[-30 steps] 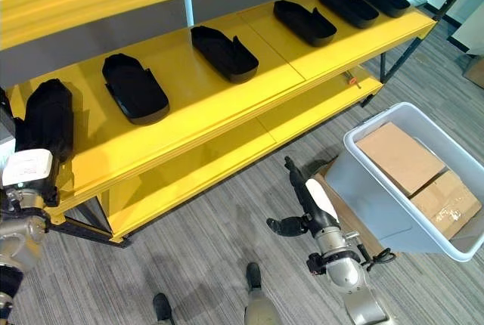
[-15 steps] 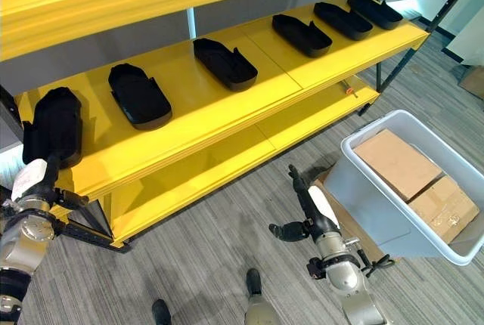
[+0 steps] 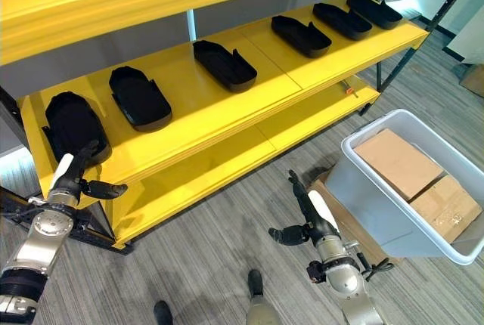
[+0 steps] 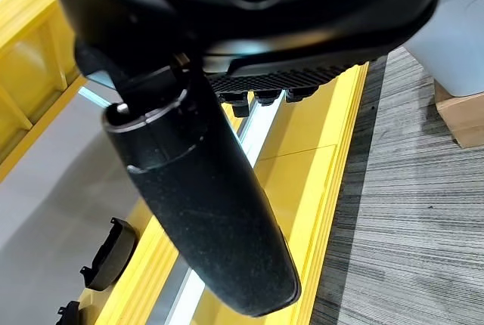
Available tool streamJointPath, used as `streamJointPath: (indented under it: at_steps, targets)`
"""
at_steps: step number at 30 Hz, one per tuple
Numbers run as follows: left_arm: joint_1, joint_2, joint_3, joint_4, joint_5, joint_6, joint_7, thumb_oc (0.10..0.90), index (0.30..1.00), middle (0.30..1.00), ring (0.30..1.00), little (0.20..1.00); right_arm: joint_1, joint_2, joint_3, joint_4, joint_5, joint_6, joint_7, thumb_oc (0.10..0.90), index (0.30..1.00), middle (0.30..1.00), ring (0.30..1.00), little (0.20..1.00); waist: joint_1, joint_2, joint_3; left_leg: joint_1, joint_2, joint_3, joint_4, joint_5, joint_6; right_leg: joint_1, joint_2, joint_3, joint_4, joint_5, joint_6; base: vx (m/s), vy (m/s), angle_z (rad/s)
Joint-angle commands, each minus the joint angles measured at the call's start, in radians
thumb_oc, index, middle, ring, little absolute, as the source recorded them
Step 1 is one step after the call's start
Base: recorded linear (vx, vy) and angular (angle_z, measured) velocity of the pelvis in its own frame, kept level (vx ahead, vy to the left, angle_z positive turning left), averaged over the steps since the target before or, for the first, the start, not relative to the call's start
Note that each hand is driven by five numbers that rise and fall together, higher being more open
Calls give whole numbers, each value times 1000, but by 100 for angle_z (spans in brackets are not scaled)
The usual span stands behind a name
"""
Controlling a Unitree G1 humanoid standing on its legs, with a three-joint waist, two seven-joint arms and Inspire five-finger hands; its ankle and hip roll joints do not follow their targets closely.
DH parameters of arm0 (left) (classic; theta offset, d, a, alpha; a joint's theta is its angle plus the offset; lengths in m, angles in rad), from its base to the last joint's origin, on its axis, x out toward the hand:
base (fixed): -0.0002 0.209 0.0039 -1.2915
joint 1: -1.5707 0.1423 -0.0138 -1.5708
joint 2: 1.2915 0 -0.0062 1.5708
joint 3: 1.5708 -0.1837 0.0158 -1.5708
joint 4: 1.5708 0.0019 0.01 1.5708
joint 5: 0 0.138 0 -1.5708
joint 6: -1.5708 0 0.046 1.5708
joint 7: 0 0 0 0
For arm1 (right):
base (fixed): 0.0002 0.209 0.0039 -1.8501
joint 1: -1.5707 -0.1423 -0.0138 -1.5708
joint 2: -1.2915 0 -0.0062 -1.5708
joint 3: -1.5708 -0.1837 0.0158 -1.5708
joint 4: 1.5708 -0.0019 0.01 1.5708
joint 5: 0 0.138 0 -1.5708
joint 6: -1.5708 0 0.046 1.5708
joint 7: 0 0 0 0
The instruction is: Move parts from the plastic box to the shelf.
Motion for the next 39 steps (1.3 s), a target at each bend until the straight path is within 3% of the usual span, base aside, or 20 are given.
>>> streamJointPath:
  at_steps: [1, 3, 12, 14, 20, 28, 34, 39]
  targets:
    - [-82, 11, -2, -40, -117, -89, -25, 900, 1000, 1000, 1000, 1000, -74, -5, -98, -97, 22, -62, -20, 900, 1000, 1000, 1000, 1000, -5, 16, -15, 88, 0, -40, -1, -76, 18, 93, -11, -50, 1, -92, 30, 0, 0, 0]
    - [-57, 5, -7, -79, -180, -95, -32, 900, 1000, 1000, 1000, 1000, -71, -4, -98, -99, 17, -61, -18, 900, 1000, 1000, 1000, 1000, -5, 18, -18, 88, 0, -43, -1, -76, 19, 95, -10, -50, 1, -92, 30, 0, 0, 0]
    - [-15, 13, 30, -93, -199, -96, -9, 900, 1000, 1000, 1000, 1000, -61, -12, -101, -95, 3, -65, -9, 900, 1000, 1000, 1000, 1000, -1, 24, -31, 94, -3, -45, -1, -79, 19, 104, -11, -55, 1, -98, 30, 2, 1, 1]
    - [-17, 25, 74, -120, -110, -106, 40, 900, 1000, 1000, 1000, 1000, -63, -15, -106, -85, -2, -68, -12, 900, 1000, 1000, 1000, 1000, 6, 23, -36, 98, -5, -46, -1, -81, 18, 112, -10, -59, 1, -101, 30, 19, 0, 9]
    - [-31, 40, 109, -130, -31, -109, 86, 900, 1000, 1000, 1000, 1000, -66, -20, -107, -80, 0, -70, -10, 900, 1000, 1000, 1000, 1000, 9, 23, -41, 101, -5, -47, -1, -82, 17, 118, -11, -61, 1, -103, 29, 3, 0, 1]
    - [-13, 110, 211, -290, 207, -126, 216, 900, 1000, 1000, 1000, 1000, -78, -36, -113, -77, 9, -87, -10, 900, 1000, 1000, 1000, 1000, 25, 23, -50, 104, -6, -54, -1, -87, 15, 131, -12, -70, 1, -111, 29, 0, 0, 0]
    - [70, 76, 256, -456, 292, -165, 234, 900, 1000, 1000, 1000, 1000, -86, -40, -115, -85, 14, -104, -11, 900, 1000, 1000, 1000, 1000, 35, 23, -51, 104, -4, -60, -1, -87, 15, 134, -13, -74, 1, -113, 27, 0, 0, 0]
    - [142, 10, 226, -607, 340, -204, 212, 900, 1000, 1000, 1000, 1000, -88, -39, -113, -95, 20, -117, -19, 900, 1000, 1000, 1000, 1000, 42, 22, -52, 104, -2, -68, -1, -87, 17, 141, -12, -79, 1, -116, 25, -4, -5, 1]
